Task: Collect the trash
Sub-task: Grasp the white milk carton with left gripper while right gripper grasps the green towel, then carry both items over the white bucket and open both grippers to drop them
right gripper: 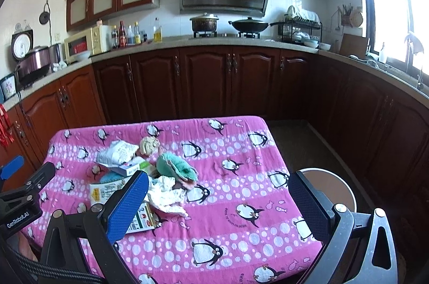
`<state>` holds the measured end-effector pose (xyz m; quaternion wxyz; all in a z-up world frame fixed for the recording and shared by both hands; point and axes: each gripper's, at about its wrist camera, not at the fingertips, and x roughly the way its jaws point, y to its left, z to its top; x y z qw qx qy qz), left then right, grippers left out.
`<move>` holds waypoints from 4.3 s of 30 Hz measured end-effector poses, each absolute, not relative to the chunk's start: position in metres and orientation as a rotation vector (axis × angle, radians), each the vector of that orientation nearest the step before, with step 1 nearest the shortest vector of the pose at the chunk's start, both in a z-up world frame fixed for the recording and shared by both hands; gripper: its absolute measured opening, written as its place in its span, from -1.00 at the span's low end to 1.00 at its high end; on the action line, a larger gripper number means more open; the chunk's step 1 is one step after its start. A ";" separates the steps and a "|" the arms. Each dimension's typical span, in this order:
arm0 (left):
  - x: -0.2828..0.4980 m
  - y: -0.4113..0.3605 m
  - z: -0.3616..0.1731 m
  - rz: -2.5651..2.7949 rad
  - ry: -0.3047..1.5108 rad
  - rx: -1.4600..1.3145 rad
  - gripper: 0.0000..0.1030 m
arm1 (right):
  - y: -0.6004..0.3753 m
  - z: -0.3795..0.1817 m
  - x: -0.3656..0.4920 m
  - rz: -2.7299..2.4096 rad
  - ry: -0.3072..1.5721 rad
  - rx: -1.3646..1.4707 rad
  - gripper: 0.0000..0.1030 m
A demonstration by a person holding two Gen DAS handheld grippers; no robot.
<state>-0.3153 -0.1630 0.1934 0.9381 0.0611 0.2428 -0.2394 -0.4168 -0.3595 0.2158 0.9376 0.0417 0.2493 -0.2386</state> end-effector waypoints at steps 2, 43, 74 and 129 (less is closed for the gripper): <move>-0.312 -0.166 0.189 -0.512 0.510 0.146 0.99 | -0.362 0.212 -0.412 -0.483 0.531 0.084 1.00; -0.213 -0.266 0.096 -1.021 0.805 0.823 0.04 | -0.436 0.089 -0.170 -0.097 1.035 0.044 0.92; -0.237 -0.298 0.165 -1.038 0.821 0.562 0.02 | -0.479 0.117 -0.236 -0.129 0.898 0.250 -0.46; -0.313 -0.445 0.180 -1.037 0.907 0.286 0.44 | -0.661 0.110 -0.441 -0.693 0.946 0.389 0.61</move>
